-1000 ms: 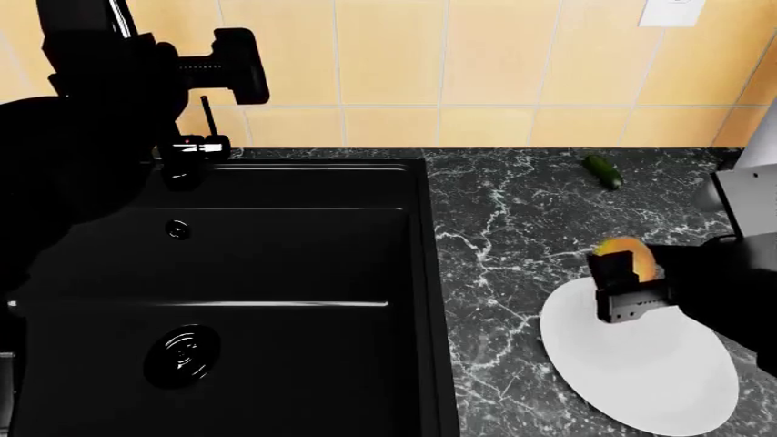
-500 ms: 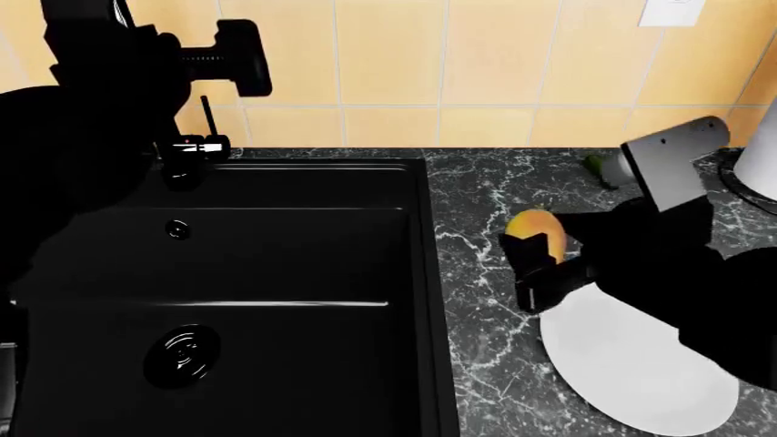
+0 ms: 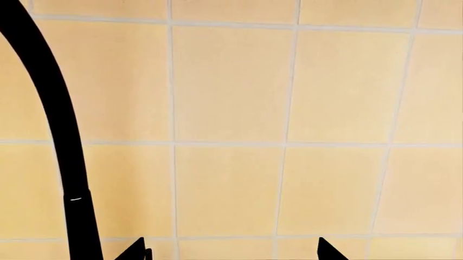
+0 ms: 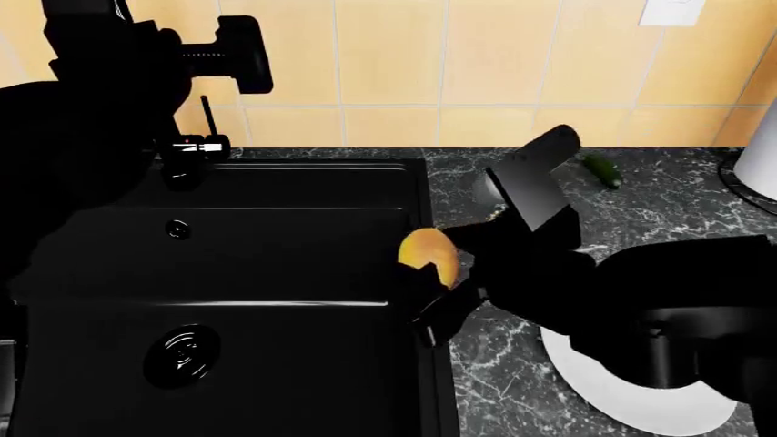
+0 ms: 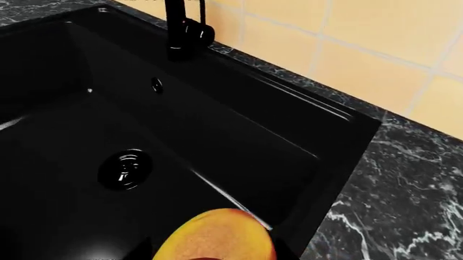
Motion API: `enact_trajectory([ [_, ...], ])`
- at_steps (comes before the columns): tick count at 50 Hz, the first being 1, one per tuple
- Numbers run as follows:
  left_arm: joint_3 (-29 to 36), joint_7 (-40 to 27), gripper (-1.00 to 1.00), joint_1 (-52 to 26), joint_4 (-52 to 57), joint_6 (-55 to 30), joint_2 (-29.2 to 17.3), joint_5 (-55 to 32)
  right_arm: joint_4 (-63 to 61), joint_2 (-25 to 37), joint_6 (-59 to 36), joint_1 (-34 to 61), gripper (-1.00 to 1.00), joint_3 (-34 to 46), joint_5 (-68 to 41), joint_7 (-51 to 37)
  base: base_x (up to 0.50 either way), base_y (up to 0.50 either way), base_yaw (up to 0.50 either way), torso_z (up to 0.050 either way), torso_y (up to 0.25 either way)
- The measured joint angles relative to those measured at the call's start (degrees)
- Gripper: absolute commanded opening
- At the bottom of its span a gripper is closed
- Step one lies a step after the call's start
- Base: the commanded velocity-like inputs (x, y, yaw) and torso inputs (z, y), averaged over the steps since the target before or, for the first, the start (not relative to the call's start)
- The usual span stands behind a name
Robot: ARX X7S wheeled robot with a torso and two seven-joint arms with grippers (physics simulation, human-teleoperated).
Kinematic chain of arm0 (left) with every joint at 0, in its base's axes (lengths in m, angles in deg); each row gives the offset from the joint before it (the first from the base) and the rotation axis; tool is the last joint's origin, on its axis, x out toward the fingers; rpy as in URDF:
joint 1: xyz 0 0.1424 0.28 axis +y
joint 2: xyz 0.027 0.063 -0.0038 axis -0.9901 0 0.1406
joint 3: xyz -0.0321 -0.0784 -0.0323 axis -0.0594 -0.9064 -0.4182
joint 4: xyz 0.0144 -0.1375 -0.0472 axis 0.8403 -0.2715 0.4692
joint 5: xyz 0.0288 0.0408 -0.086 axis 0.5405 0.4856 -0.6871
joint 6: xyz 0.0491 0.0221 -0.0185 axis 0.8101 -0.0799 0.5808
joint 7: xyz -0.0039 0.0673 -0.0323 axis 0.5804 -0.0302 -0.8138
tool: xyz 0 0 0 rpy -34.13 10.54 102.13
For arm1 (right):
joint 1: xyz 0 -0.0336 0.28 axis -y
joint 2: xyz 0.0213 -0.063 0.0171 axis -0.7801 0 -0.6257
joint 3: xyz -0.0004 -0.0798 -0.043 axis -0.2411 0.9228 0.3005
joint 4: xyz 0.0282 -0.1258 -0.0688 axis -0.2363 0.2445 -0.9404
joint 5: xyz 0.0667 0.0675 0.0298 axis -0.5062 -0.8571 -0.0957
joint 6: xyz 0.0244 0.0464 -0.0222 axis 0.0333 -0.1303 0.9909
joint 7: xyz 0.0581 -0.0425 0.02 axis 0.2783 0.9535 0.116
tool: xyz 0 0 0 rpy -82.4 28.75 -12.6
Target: Pick the mango from the counter and place it in the sink. Then turn on the sink faucet.
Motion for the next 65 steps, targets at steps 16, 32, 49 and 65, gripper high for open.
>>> enact_trajectory([
  [16,0.29,0.20,1.00,0.21,-0.05,0.27,-0.04,0.13,3.25,-6.57,0.10,3.39,-1.00,5.43,5.30,3.81,0.00,0.00,0.00,0.000,0.001],
  [32,0.45,0.44,1.00,0.48,-0.12,0.69,-0.09,0.22,8.65,-11.77,0.32,7.52,-1.00,11.63,12.04,8.56,0.00,0.00,0.00,0.000,0.000],
  [49,0.63,0.85,1.00,0.89,-0.64,1.37,-0.15,0.57,15.27,-17.71,2.94,11.03,-1.00,19.07,19.62,16.42,0.00,0.00,0.00,0.000,0.000],
  [65,0.83,1.26,1.00,1.29,-1.07,2.01,-0.12,0.86,20.37,-21.88,5.06,12.42,-1.00,24.75,24.24,21.61,0.00,0.00,0.00,0.000,0.001],
])
